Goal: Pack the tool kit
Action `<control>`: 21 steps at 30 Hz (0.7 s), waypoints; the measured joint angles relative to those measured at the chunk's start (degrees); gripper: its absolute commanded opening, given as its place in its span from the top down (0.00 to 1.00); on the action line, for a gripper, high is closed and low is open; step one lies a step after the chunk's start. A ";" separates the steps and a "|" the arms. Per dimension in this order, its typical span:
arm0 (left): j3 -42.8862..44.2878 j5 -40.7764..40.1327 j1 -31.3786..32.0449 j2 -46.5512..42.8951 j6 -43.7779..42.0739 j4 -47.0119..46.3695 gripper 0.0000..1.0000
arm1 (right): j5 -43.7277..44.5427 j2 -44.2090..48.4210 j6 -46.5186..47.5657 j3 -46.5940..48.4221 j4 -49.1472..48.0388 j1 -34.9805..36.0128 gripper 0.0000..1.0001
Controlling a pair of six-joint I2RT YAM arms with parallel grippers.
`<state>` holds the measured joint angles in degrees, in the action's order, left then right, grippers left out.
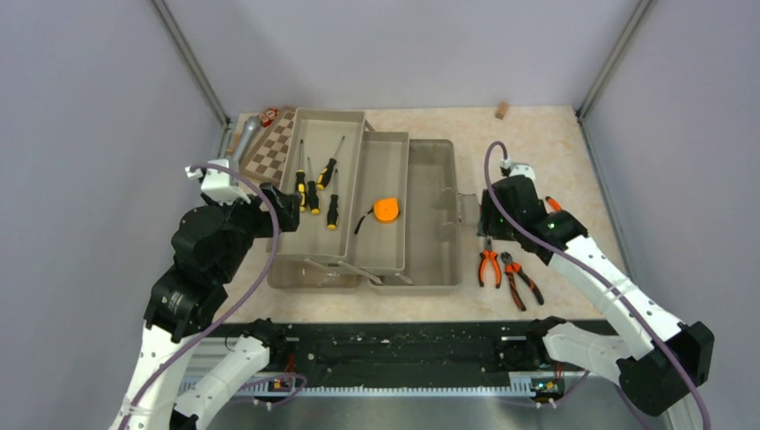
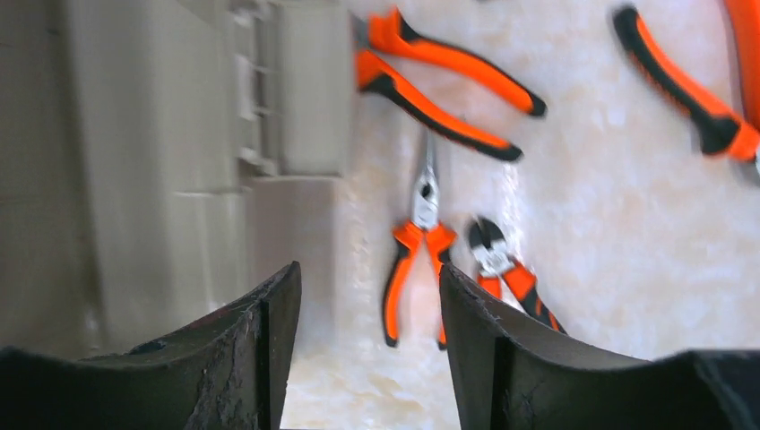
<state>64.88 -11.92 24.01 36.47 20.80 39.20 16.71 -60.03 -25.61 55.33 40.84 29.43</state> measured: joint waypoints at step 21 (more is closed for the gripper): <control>-0.63 -2.45 0.00 -1.77 -1.73 -1.05 0.04 | -8.37 -7.30 -8.28 -18.75 -6.78 -11.89 0.69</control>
<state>64.25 -14.37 24.01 34.70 19.07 38.15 8.34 -67.33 -33.89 36.58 34.06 17.54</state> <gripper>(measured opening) 0.960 0.319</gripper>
